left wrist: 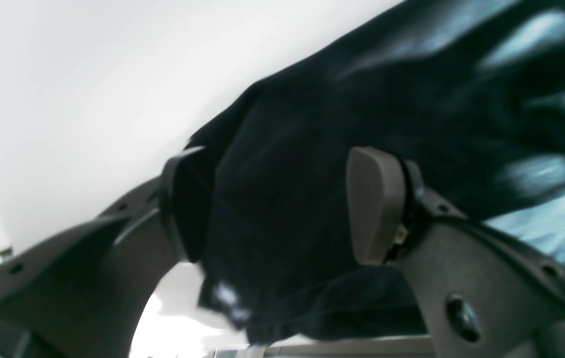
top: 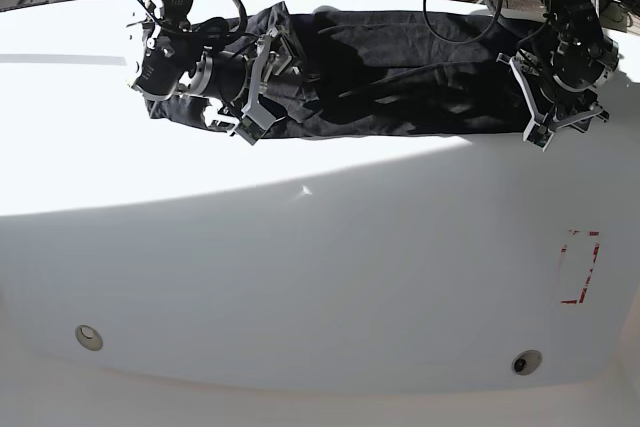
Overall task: Layout the t-shirt on the table in an organized manner, then fold the t-shirt properly
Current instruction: 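Pull the folded shirt roll toward the table front with both grippers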
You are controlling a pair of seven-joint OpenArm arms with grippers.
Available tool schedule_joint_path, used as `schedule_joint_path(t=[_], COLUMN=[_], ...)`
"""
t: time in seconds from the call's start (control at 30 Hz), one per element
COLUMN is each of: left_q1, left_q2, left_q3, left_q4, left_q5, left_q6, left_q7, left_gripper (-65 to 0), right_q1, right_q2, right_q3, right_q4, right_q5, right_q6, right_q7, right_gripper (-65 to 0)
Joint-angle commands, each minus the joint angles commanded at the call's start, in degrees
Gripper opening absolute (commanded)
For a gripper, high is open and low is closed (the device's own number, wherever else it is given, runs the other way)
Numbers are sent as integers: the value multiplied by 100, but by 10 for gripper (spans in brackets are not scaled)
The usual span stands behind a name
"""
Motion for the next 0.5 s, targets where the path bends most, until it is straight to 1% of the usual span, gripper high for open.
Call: schedule_joint_path(t=[0.1, 0.2, 0.27, 0.3, 0.37, 0.4, 0.47, 0.5], left_q1=[35, 44, 44, 44, 44, 44, 53, 79], left_q2=[0, -18, -88, -123, -185, -193, -281, -352], left_q3=[18, 18, 18, 18, 26, 79, 220, 378], left_q4=[0, -88, -176, -193, -220, -246, -255, -273], left_q5=[0, 0, 9, 9, 9, 18, 62, 158], left_q6=[0, 0, 0, 0, 0, 0, 0, 0], left_q7=[0, 0, 0, 0, 0, 0, 0, -9], left_gripper=[-321, -408, -476, -496, -540, -556, -575, -585], right_q1=[-70, -158, -264, -273, -290, -290, -273, -264], right_q2=[9, 44, 44, 53, 53, 53, 70, 132], right_q3=[0, 0, 0, 9, 9, 9, 9, 9], right_q4=[-18, -123, -237, -290, -501, -615, -879, -1064], right_q5=[-9, -9, -9, -9, -9, -9, -9, -9], right_q6=[0, 0, 0, 0, 0, 0, 0, 0], right_q7=[0, 0, 0, 0, 0, 0, 0, 9], right_gripper=[-281, -363, -455, -491, -606, -650, -650, -634])
